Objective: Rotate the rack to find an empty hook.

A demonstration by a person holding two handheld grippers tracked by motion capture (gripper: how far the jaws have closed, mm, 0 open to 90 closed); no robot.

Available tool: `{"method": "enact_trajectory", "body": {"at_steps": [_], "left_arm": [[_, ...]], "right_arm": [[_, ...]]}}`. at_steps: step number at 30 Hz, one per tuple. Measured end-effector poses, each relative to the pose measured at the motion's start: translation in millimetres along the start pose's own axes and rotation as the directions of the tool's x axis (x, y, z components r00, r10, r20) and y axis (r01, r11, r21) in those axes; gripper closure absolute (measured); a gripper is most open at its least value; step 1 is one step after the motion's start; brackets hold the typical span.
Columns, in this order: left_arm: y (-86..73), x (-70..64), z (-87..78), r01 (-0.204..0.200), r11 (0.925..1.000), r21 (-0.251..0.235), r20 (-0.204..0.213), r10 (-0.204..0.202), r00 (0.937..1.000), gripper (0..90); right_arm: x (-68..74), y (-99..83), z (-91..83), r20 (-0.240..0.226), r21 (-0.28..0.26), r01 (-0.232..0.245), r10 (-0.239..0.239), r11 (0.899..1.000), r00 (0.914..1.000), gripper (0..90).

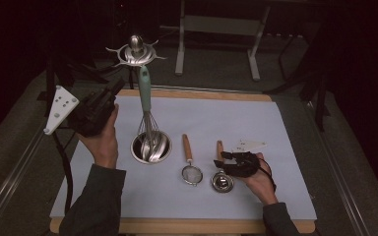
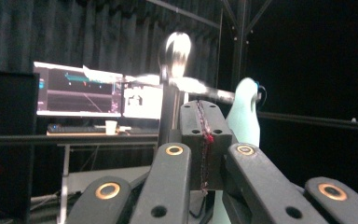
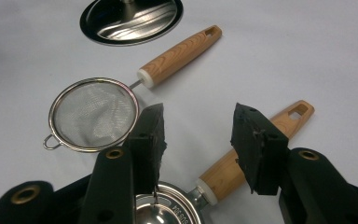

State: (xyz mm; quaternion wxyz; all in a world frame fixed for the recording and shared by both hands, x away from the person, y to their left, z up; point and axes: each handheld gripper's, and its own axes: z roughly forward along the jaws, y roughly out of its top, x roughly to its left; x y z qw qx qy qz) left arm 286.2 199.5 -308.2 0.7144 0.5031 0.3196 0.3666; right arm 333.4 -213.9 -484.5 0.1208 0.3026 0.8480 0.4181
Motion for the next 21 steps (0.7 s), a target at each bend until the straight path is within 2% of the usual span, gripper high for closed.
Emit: {"method": "enact_trajectory", "body": {"at_steps": [5, 9, 15, 21], "left_arm": [[8.9, 2.8, 4.2, 0.008, 0.9998, -0.017, -0.005, -0.008, 1.0, 90.0], [11.5, 5.5, 7.8, 0.008, 0.9999, -0.013, -0.017, -0.008, 0.9998, 90.0], [13.6, 7.2, 8.7, -0.015, 0.9999, -0.001, -0.027, 0.015, 0.9995, 90.0], [14.7, 13.7, 10.9, -0.019, 0.9997, 0.013, -0.053, 0.019, 0.9984, 90.0]], "right_arm": [[0.6, 0.0, -0.5, -0.008, -0.003, 0.0, 0.0, 1.0, 1.0, 54.0], [-0.2, -1.2, 0.6, -0.008, 0.001, -0.004, 0.004, 1.0, 1.0, 54.1], [-1.0, -1.7, -0.1, -0.008, 0.001, -0.008, 0.008, 1.0, 0.9999, 54.2], [-2.7, -2.2, -1.7, -0.005, -0.004, -0.011, 0.011, 1.0, 0.9999, 54.3]]}}
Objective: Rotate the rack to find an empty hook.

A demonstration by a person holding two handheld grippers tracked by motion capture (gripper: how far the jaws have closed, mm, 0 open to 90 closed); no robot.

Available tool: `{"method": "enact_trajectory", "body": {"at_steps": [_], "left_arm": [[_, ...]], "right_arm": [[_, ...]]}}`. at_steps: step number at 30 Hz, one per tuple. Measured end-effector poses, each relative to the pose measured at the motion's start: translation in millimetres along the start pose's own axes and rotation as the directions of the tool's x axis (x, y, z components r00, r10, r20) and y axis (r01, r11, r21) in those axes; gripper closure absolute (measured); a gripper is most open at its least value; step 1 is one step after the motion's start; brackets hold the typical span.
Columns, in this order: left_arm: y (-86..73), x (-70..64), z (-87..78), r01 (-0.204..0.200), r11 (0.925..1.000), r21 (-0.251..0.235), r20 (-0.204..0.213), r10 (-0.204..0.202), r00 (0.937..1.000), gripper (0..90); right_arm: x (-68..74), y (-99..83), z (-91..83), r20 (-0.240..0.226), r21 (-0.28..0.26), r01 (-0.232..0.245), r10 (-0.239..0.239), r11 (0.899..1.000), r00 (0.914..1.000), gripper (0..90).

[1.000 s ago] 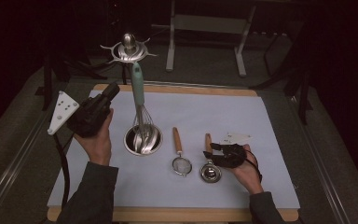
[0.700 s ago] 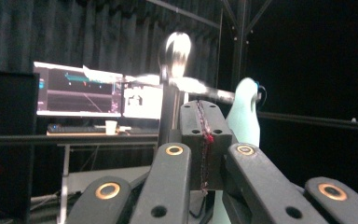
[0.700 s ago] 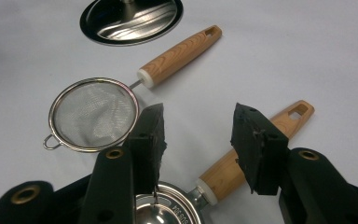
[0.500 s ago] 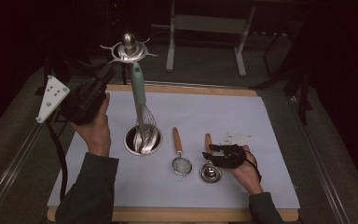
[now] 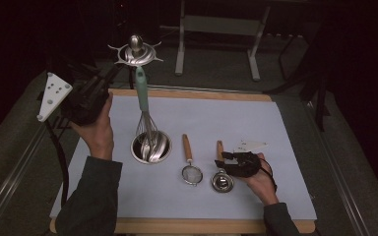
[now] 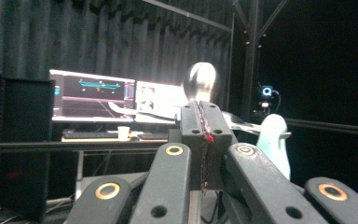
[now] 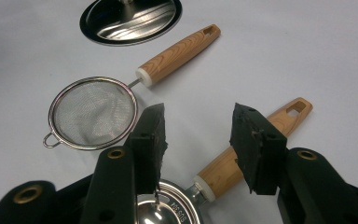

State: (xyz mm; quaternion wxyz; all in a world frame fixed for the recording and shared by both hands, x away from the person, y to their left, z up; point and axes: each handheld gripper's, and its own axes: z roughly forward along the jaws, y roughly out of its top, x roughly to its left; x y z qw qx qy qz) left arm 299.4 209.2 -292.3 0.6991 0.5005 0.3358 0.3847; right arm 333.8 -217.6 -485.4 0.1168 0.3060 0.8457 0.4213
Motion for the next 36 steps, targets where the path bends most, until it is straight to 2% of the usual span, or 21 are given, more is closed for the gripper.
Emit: {"method": "enact_trajectory", "body": {"at_steps": [14, 21, 26, 36], "left_arm": [[3.1, 16.4, 13.2, 0.01, 0.9995, 0.03, -0.059, -0.008, 0.9982, 90.0], [2.9, 23.2, 22.1, 0.045, 0.9985, 0.031, -0.086, -0.042, 0.9954, 90.0], [1.5, 26.2, 24.8, 0.06, 0.9976, 0.033, -0.09, -0.057, 0.9943, 90.0], [2.4, 29.5, 29.2, 0.051, 0.9968, 0.062, -0.093, -0.045, 0.9946, 90.0]], "right_arm": [[-1.2, -0.4, -1.1, 0.0, -0.002, -0.001, 0.001, 1.0, 1.0, 54.3], [-1.7, -0.8, -1.2, 0.001, -0.001, -0.003, 0.003, 1.0, 1.0, 54.4], [-2.4, -0.7, -2.9, 0.003, -0.006, -0.003, 0.003, 1.0, 1.0, 54.4], [-2.7, -1.0, -3.3, 0.005, -0.004, -0.005, 0.006, 1.0, 1.0, 54.4]]}}
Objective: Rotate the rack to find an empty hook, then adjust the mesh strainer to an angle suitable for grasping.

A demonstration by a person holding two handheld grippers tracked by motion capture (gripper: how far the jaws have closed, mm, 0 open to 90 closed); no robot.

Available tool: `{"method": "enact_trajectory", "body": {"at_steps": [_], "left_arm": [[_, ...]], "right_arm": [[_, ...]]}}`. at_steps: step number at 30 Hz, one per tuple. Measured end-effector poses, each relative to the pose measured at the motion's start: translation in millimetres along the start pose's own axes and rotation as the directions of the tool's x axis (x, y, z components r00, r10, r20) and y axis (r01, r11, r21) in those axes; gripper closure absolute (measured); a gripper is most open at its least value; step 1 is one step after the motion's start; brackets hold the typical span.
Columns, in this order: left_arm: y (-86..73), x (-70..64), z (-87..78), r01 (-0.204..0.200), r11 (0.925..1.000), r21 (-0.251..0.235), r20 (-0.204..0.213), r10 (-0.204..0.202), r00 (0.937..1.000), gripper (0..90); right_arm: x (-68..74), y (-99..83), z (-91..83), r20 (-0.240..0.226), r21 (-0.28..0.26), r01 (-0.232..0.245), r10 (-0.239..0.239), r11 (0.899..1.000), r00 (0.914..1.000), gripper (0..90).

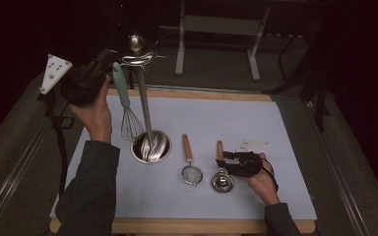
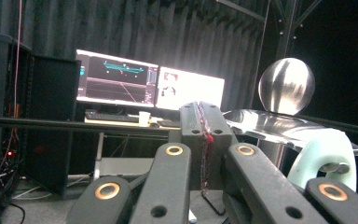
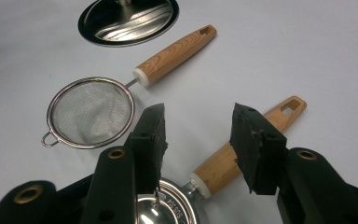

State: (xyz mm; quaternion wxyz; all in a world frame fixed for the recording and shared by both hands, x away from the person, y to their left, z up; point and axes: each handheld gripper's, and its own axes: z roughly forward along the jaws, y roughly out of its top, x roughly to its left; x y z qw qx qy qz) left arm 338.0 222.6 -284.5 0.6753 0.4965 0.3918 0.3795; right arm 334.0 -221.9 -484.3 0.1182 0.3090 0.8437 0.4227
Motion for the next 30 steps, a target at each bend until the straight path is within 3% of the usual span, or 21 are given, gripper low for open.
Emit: {"method": "enact_trajectory", "body": {"at_steps": [12, 18, 30], "left_arm": [[-4.9, 7.1, -13.7, -0.01, 0.9999, 0.011, 0.0, 0.01, 0.9999, 90.0], [-11.6, 12.1, -19.9, -0.016, 0.9997, 0.017, -0.032, 0.017, 0.9993, 88.9], [-24.8, 17.8, -30.3, -0.05, 0.9952, 0.084, -0.05, 0.054, 0.9973, 85.5]], "right_arm": [[-2.9, -1.8, -0.2, 0.004, 0.004, -0.007, 0.007, 1.0, 1.0, 54.4], [-3.3, -3.3, 1.2, 0.007, 0.01, -0.01, 0.01, 1.0, 0.9999, 54.4], [-4.3, -3.6, -0.7, 0.009, 0.005, -0.015, 0.015, 1.0, 0.9998, 54.3]]}}
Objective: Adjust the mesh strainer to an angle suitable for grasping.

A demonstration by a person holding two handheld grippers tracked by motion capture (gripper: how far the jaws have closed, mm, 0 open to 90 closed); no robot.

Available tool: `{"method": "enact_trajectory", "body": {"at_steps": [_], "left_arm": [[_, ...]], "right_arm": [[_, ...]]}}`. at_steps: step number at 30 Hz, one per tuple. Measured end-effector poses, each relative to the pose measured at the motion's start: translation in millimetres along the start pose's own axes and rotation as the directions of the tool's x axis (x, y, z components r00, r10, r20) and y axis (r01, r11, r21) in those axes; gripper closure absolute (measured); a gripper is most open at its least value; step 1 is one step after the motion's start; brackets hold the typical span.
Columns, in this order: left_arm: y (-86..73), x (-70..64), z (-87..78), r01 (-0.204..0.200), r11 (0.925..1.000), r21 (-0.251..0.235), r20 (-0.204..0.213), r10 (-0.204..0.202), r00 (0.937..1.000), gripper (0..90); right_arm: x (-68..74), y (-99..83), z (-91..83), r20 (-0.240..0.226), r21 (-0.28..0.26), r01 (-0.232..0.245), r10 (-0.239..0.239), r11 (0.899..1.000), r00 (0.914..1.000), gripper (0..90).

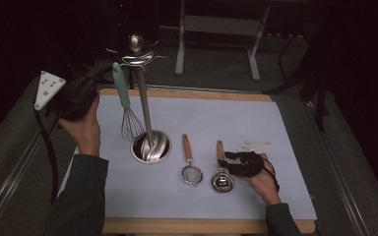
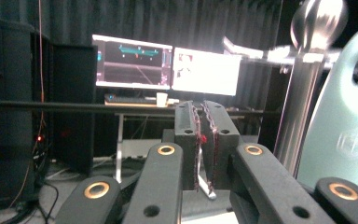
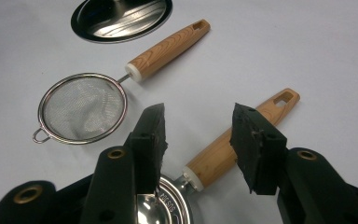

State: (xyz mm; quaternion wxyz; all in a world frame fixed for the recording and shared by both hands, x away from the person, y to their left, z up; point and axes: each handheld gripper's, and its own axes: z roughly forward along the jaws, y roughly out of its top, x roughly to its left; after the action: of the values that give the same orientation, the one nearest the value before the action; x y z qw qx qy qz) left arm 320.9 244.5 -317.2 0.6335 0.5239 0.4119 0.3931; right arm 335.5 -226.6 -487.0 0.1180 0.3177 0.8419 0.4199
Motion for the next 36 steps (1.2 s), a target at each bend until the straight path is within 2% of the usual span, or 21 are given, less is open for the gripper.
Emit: {"method": "enact_trajectory", "body": {"at_steps": [11, 16, 23, 27, 32, 36], "left_arm": [[-24.8, 8.1, -10.3, -0.003, 0.9955, 0.095, -0.016, 0.005, 0.9999, 83.8], [-38.5, 13.2, -14.2, -0.012, 0.9877, 0.156, -0.027, 0.016, 0.9995, 83.1], [-64.8, 19.4, -21.0, 0.005, 0.9748, 0.223, -0.044, 0.005, 0.999, 82.0], [-85.8, 21.4, -24.7, 0.007, 0.9601, 0.28, -0.057, 0.009, 0.9983, 80.7], [-109.8, 22.7, -31.3, 0.03, 0.945, 0.326, -0.06, -0.011, 0.9981, 80.3], [-125.0, 23.2, -35.8, 0.047, 0.9289, 0.367, -0.063, -0.026, 0.9977, 79.7]], "right_arm": [[-1.0, -0.7, -0.7, 0.002, -0.002, -0.005, 0.005, 1.0, 1.0, 54.3], [-0.5, -0.9, -0.5, 0.0, -0.002, -0.006, 0.006, 1.0, 1.0, 54.2], [-1.3, -1.8, 0.4, -0.001, 0.0, -0.008, 0.008, 1.0, 1.0, 54.2], [-0.4, -2.1, 1.5, -0.003, 0.006, -0.012, 0.012, 1.0, 0.9999, 54.1], [-0.5, -2.6, 2.1, -0.004, 0.008, -0.01, 0.01, 1.0, 0.9999, 54.0], [-0.2, -2.8, 2.6, -0.005, 0.01, -0.011, 0.011, 1.0, 0.9999, 53.9]]}}
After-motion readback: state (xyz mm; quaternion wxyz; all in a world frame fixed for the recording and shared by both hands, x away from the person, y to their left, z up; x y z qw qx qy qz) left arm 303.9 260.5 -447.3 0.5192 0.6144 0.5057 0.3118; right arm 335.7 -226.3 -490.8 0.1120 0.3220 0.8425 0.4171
